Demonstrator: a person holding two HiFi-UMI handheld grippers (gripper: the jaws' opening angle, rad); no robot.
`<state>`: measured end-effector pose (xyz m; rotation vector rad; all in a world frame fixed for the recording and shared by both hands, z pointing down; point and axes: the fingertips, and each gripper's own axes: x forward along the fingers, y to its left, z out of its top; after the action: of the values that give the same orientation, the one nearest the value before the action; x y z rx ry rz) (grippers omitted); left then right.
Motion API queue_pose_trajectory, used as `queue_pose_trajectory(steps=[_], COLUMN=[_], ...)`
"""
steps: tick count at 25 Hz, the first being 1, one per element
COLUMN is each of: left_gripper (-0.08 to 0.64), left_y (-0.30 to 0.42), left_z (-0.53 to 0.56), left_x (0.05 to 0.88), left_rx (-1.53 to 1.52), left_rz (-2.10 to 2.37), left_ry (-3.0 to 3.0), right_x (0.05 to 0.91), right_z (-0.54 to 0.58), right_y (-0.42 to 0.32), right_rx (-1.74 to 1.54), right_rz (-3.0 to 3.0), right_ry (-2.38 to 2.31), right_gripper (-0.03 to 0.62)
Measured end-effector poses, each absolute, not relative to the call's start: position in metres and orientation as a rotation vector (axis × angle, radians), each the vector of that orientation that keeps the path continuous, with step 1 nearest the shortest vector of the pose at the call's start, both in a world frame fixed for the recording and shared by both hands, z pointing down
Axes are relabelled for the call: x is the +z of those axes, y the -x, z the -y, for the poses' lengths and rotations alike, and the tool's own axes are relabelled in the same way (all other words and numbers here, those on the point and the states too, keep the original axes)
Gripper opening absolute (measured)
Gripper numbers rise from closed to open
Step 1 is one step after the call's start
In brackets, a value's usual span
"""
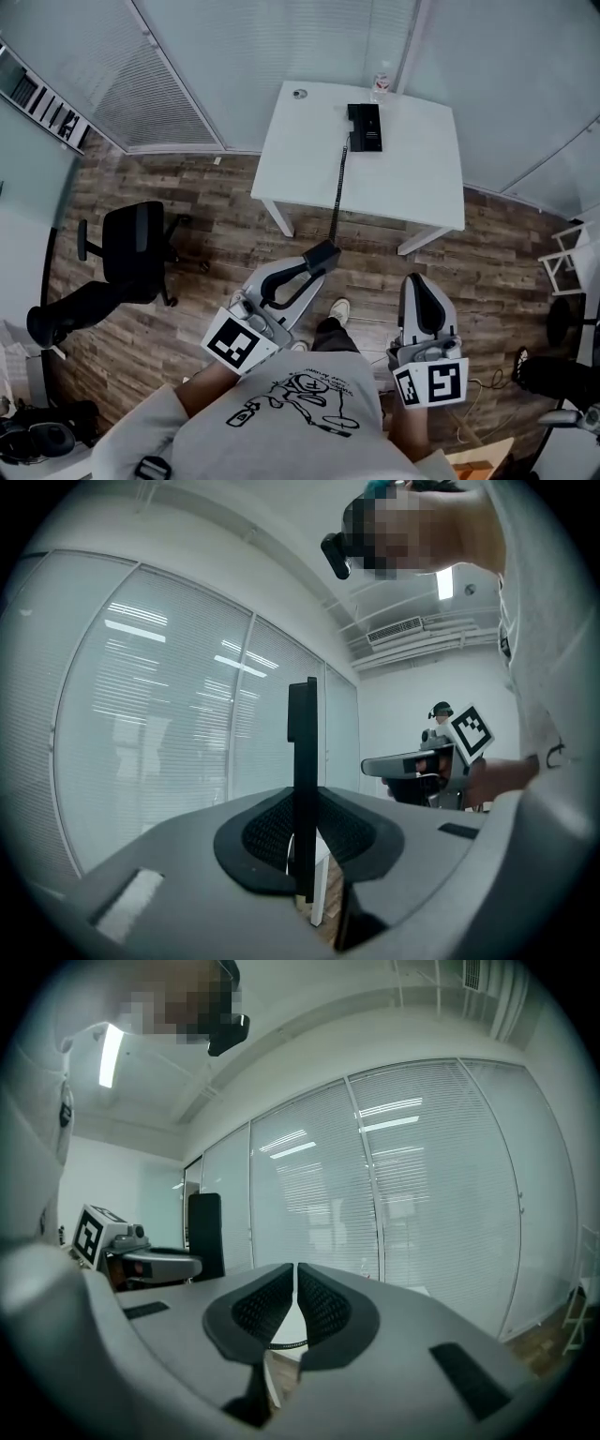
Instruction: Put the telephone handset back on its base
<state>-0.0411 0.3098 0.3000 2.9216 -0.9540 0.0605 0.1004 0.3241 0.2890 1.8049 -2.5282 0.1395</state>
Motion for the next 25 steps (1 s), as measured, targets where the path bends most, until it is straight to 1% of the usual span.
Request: queue_pose_trajectory(steps=[12, 25], left_gripper=[0.067, 0.067], left_y=[-0.03, -0.058], left_z=[-0.227, -0.177], left_x=[0.299, 0.313], left_rx=[0.092, 0.086], left_rz=[1.013, 1.035], left_ry=[-2.932, -2.887], right_x=[0.282, 0.292], right_z=[-0.244, -0.188], right_y=[-0.184, -0.203], right_rx=[0.108, 0.144], right_rz=[2.544, 2.578], right_ry=[-1.792, -1.706], right_gripper=[0.012, 0.012])
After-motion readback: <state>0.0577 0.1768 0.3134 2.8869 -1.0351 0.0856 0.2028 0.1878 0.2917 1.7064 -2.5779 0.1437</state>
